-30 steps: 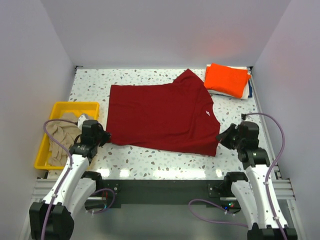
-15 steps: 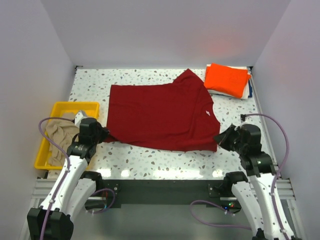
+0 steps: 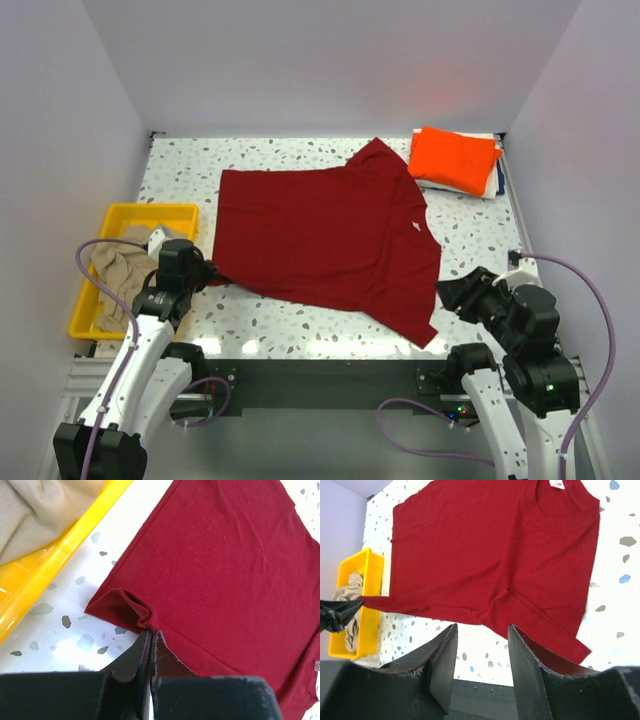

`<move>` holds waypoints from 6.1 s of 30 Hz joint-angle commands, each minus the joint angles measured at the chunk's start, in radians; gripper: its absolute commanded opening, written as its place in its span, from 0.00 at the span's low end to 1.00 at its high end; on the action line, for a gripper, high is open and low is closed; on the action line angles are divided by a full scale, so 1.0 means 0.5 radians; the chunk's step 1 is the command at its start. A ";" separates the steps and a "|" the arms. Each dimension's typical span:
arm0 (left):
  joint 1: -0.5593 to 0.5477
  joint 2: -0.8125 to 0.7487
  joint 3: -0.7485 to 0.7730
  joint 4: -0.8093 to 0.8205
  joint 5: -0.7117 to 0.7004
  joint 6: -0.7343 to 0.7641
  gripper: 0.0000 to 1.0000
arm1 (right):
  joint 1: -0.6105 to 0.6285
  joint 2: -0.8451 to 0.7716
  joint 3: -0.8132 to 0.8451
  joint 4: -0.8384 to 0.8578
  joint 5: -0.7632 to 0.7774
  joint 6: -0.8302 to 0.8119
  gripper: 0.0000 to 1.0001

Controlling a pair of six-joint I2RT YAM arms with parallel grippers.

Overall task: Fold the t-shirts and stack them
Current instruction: Flatten the tshirt out

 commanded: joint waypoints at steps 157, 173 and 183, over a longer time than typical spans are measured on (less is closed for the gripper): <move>-0.168 -0.367 0.397 -0.657 -0.157 -0.344 0.00 | -0.614 1.426 0.342 0.071 0.155 -0.086 0.00; -0.168 0.112 1.995 -0.531 -0.375 0.003 0.00 | -0.614 1.690 2.018 -0.083 0.066 -0.166 0.00; -0.168 0.596 2.278 -0.056 -0.489 0.220 0.00 | -0.614 2.119 2.148 0.616 -0.348 0.116 0.00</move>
